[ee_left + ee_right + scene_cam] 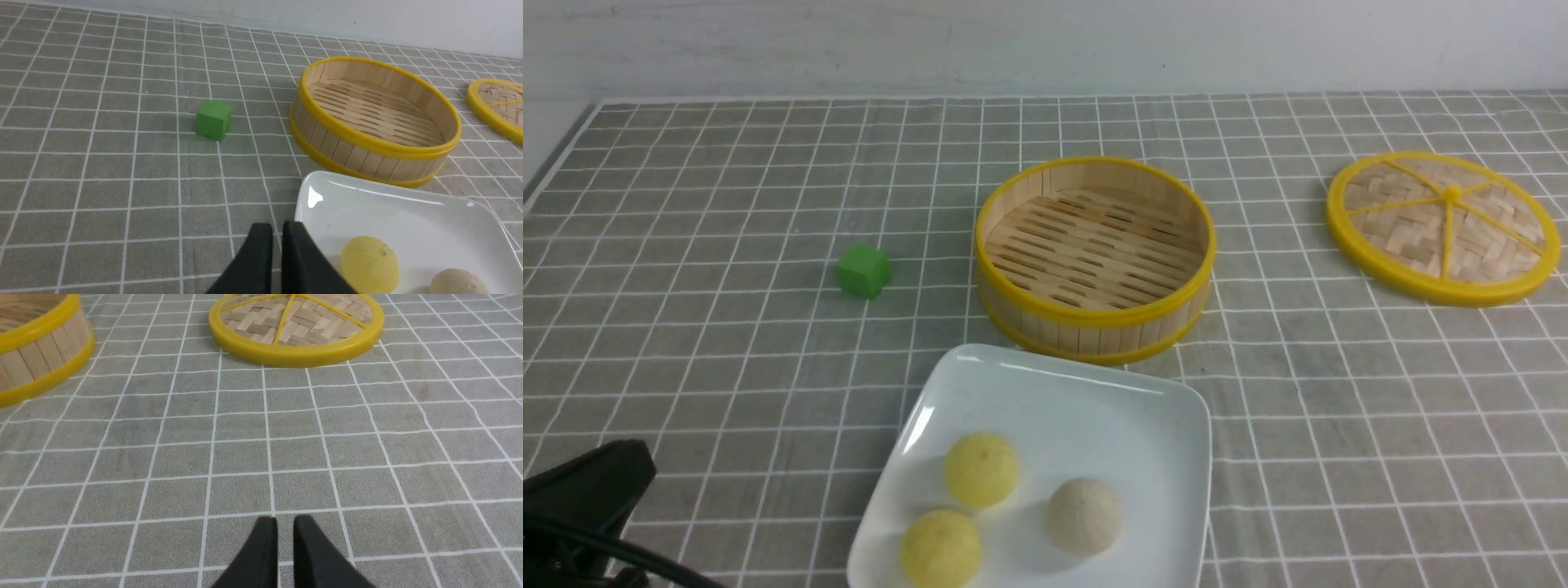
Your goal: Put the steamed buns into the plate on the grey tablecloth.
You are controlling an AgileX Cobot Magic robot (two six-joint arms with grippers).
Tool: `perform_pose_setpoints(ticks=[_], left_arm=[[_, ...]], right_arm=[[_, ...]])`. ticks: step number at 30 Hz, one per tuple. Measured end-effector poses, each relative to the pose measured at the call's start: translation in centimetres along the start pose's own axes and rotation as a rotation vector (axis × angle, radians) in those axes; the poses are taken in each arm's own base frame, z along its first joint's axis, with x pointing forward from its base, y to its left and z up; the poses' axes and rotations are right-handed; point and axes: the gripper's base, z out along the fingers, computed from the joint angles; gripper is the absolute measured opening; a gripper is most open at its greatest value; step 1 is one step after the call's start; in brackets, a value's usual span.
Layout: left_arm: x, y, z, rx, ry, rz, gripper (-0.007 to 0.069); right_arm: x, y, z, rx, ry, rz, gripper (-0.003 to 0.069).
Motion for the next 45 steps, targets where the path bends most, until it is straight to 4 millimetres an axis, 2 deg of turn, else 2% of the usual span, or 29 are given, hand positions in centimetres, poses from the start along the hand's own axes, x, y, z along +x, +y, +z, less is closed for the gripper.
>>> perform_pose_setpoints(ticks=[5,9,13,16,22,45], left_arm=[[0.9,0.3,-0.6,-0.011,-0.05,0.036,0.0068],[3.3,1.2,-1.0,-0.083,-0.126,0.052,0.0069],[6.7,2.6,-0.6,-0.201,-0.117,0.055,0.0071],[8.2,3.2,-0.3,-0.252,-0.073,0.047,0.0072],[9.0,3.4,-0.4,-0.281,0.009,0.056,0.0076],[8.9,3.5,-0.4,-0.284,0.009,0.06,0.0101]], right_arm=[[0.0,0.0,0.0,0.0,0.0,0.0,0.0087],[0.0,0.0,0.0,0.0,0.0,0.0,0.0092],[0.0,0.0,0.0,0.0,0.0,0.0,0.0098],[0.0,0.0,0.0,0.0,0.0,0.0,0.0103],[0.0,0.0,0.0,0.0,0.0,0.0,0.0113],[0.0,0.0,0.0,0.0,0.0,0.0,0.0144]])
